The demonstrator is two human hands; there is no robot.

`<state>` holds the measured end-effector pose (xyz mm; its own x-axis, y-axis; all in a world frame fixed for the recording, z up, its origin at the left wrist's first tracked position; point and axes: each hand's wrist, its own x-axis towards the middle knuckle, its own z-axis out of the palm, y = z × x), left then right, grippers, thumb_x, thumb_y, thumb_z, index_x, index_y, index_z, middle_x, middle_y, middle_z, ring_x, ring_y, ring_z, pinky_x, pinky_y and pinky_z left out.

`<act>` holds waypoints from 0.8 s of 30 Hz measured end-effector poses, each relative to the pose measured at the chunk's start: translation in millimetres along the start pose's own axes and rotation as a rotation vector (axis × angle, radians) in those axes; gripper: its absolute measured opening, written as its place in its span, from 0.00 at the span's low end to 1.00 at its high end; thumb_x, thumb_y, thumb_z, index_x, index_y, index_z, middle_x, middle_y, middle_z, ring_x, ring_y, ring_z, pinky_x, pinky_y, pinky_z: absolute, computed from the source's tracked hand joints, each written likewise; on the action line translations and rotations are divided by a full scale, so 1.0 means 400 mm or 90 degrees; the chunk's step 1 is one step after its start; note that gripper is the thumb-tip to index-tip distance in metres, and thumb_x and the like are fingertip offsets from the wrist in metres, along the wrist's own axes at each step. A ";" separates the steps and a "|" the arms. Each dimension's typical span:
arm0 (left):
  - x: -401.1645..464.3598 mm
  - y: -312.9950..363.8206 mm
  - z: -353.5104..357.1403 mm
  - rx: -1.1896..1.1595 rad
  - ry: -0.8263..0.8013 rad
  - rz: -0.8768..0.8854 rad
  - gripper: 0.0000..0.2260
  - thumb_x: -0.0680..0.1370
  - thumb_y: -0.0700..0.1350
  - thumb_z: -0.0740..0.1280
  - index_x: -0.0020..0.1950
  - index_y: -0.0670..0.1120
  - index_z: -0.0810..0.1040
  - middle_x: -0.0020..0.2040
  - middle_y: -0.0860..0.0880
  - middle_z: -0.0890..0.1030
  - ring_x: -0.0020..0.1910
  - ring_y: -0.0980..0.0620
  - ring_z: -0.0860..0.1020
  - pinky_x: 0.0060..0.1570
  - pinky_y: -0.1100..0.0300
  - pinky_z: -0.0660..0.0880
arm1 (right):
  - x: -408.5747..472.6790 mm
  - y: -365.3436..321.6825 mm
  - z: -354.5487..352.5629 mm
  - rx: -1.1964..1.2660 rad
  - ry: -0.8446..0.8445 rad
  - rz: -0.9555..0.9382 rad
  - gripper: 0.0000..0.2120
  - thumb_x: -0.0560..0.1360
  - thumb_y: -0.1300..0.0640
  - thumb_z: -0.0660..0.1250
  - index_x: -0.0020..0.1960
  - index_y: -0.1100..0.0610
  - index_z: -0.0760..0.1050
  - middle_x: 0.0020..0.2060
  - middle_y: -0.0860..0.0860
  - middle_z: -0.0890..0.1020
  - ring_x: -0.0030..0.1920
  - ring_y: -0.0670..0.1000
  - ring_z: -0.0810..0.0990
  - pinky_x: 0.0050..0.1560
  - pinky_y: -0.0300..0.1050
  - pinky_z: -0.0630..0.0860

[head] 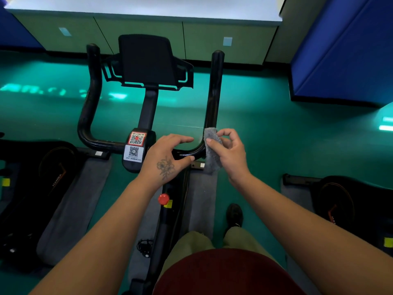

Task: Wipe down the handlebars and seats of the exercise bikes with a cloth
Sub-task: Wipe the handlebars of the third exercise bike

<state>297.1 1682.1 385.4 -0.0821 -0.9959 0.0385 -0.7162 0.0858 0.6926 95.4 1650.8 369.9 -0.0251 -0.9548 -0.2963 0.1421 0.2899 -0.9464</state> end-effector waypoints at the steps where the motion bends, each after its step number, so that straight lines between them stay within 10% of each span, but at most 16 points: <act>1: 0.000 0.000 0.001 0.002 0.003 0.001 0.21 0.74 0.49 0.80 0.66 0.56 0.83 0.61 0.59 0.82 0.63 0.60 0.76 0.64 0.74 0.64 | -0.015 0.016 0.004 0.003 0.000 0.002 0.13 0.77 0.65 0.76 0.49 0.52 0.73 0.46 0.57 0.87 0.41 0.51 0.84 0.41 0.44 0.80; 13: -0.008 0.015 0.015 -0.059 0.030 0.056 0.21 0.76 0.48 0.79 0.68 0.54 0.81 0.63 0.58 0.82 0.67 0.57 0.77 0.70 0.54 0.73 | -0.042 0.003 -0.010 -0.045 0.009 0.046 0.14 0.74 0.60 0.80 0.46 0.51 0.74 0.47 0.57 0.86 0.44 0.53 0.83 0.42 0.45 0.78; 24: -0.103 0.123 0.122 -0.060 0.158 0.154 0.11 0.78 0.43 0.77 0.58 0.44 0.82 0.55 0.51 0.80 0.55 0.51 0.78 0.56 0.57 0.75 | -0.087 -0.050 -0.078 0.033 0.013 0.120 0.14 0.75 0.61 0.78 0.43 0.53 0.73 0.40 0.49 0.77 0.42 0.49 0.79 0.40 0.49 0.75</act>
<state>231.6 1728.8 382.9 -0.0626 -0.9250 0.3747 -0.6282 0.3282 0.7054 62.4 1680.2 395.0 -0.0125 -0.8821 -0.4710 0.1970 0.4596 -0.8660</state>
